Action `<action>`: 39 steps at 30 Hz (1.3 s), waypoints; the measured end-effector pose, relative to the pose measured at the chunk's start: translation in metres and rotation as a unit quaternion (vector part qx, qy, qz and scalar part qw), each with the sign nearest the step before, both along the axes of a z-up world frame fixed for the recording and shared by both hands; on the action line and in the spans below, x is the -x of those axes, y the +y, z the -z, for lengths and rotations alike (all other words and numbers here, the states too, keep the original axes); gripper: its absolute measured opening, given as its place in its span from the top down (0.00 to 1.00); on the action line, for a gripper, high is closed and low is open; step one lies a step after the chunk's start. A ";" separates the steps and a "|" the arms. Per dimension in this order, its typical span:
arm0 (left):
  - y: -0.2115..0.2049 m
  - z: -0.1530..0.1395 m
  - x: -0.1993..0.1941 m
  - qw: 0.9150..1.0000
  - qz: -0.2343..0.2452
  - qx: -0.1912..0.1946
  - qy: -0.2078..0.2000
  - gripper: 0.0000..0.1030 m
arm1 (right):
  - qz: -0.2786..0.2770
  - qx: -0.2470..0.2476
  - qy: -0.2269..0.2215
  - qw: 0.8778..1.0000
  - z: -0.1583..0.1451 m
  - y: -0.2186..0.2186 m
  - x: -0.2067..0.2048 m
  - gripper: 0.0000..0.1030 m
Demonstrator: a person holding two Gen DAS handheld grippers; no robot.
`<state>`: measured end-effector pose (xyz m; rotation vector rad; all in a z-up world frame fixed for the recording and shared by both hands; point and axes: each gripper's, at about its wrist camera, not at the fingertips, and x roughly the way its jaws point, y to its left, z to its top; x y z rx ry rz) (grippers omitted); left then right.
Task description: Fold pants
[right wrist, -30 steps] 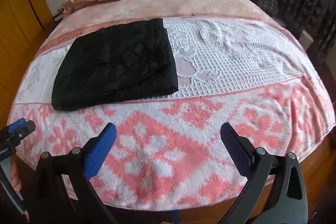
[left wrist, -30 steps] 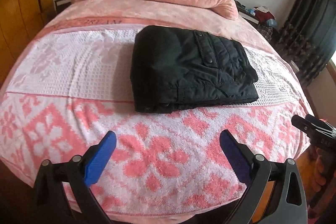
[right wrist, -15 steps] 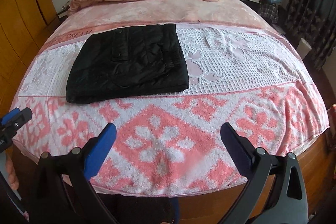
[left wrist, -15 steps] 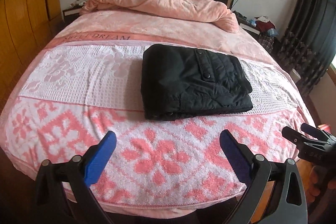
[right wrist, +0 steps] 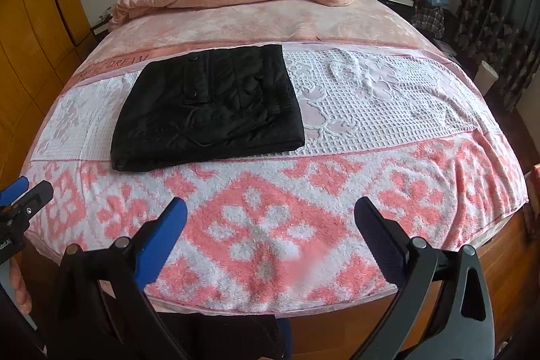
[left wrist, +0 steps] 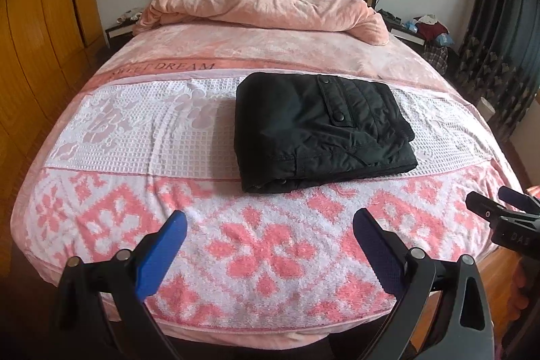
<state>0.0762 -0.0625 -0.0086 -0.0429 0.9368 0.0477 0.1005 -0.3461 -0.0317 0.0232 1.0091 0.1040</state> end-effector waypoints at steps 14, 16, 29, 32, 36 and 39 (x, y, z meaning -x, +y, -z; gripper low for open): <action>0.000 0.009 -0.006 1.000 -0.004 -0.005 0.013 0.04 | 0.001 0.004 0.008 1.000 0.009 -0.003 -0.006 0.04; -0.001 0.009 -0.005 1.000 -0.004 -0.005 0.012 0.04 | 0.002 0.004 0.010 1.000 0.010 -0.003 -0.007 0.04; 0.000 0.015 -0.008 1.000 -0.002 -0.012 0.018 0.04 | 0.003 0.002 0.012 1.000 0.012 -0.002 -0.009 0.04; 0.000 0.015 -0.008 1.000 -0.001 -0.012 0.018 0.04 | 0.002 0.003 0.013 1.000 0.013 -0.003 -0.009 0.04; 0.000 0.015 -0.008 1.000 -0.001 -0.013 0.018 0.04 | 0.003 0.002 0.014 1.000 0.013 -0.003 -0.009 0.04; 0.000 0.016 -0.008 1.000 -0.002 -0.014 0.019 0.04 | 0.004 0.001 0.016 1.000 0.015 -0.004 -0.010 0.04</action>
